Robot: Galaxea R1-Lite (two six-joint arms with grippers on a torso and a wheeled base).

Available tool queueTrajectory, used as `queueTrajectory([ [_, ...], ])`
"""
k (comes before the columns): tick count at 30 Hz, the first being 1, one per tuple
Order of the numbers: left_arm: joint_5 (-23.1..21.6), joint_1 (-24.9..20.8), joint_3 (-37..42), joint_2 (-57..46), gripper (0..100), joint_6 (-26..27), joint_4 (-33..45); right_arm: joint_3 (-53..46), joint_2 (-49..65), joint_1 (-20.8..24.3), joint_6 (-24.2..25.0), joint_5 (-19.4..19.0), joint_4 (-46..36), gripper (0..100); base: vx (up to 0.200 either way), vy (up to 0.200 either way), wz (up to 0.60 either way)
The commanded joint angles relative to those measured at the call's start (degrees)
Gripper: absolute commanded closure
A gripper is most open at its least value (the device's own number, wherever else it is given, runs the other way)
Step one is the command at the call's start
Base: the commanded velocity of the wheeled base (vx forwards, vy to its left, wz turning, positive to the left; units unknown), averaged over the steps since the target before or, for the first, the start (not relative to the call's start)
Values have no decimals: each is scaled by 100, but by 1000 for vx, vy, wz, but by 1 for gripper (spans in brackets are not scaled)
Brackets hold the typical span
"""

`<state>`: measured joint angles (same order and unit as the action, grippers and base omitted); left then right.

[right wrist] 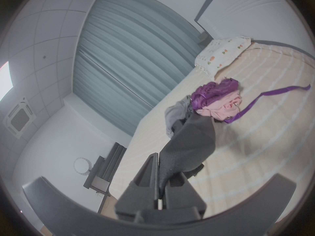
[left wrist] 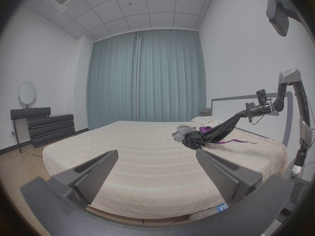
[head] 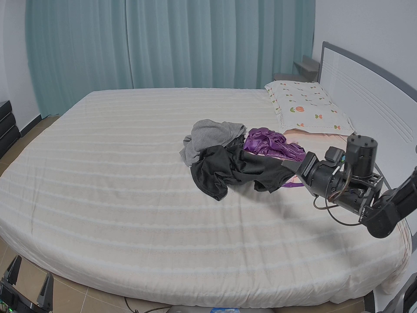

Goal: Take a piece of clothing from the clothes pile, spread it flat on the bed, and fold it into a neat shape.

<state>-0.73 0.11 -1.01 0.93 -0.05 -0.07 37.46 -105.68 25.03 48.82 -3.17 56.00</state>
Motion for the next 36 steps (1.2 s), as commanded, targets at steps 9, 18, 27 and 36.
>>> queueTrajectory([
  [9, 56, -2, -1147, 320, 0, -918, -608, -283, 1506, 283, -31, 176, -28, 100, 0, 0, 0],
  [18, -1122, -37, -1411, 2650, 0, -681, -230, -195, 1647, 477, -84, 352, 51, 100, 0, 0, 0],
  [27, -1307, -705, -1244, 4759, 0, -725, -836, 130, 1867, 617, -848, 396, -2, 100, 0, 0, 0],
  [36, -911, -1575, -1279, 7738, 0, -786, -2770, 393, 1867, 907, -1314, 458, -19, 100, 0, 0, 0],
])
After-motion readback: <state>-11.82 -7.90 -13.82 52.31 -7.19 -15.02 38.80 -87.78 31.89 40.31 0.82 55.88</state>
